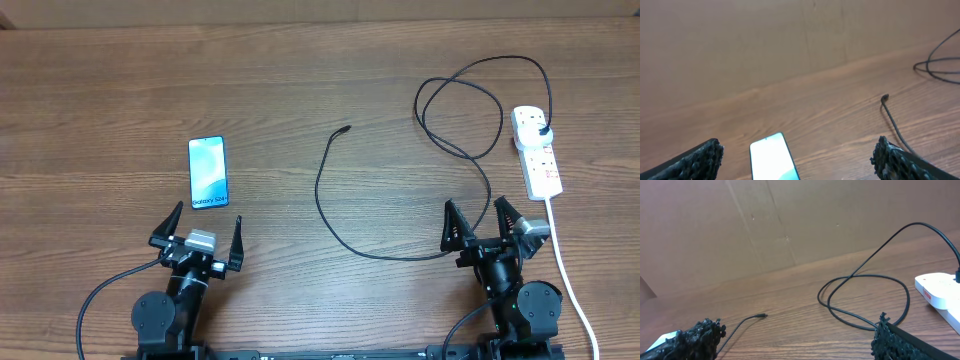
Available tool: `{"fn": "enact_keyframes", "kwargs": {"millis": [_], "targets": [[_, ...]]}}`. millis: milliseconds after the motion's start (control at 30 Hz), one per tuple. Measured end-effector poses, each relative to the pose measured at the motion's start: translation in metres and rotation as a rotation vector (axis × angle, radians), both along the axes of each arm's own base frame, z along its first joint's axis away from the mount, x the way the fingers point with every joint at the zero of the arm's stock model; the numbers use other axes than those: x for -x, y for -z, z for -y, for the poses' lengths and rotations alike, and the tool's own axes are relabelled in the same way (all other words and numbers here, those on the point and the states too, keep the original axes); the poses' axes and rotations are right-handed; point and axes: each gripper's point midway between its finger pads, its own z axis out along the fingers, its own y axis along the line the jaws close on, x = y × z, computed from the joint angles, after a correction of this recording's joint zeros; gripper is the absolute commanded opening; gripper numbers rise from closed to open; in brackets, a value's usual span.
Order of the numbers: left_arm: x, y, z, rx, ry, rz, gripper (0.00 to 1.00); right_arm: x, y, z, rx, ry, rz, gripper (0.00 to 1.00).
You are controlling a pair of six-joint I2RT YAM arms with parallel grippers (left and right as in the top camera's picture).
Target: Plug charger to phone and switch on socket
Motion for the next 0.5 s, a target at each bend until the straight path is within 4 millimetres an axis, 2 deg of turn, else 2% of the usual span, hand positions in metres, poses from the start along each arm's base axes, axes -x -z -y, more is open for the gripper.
{"fn": "enact_keyframes", "kwargs": {"millis": [167,500], "targets": [[0.001,-0.013,0.005,0.004,0.028,0.053,1.00,0.000,0.000,0.000,0.000,0.000,0.000,1.00],[0.003,-0.014,0.011,0.023,0.063,0.040,1.00,0.000,0.000,0.000,0.000,0.000,0.000,1.00]]}}
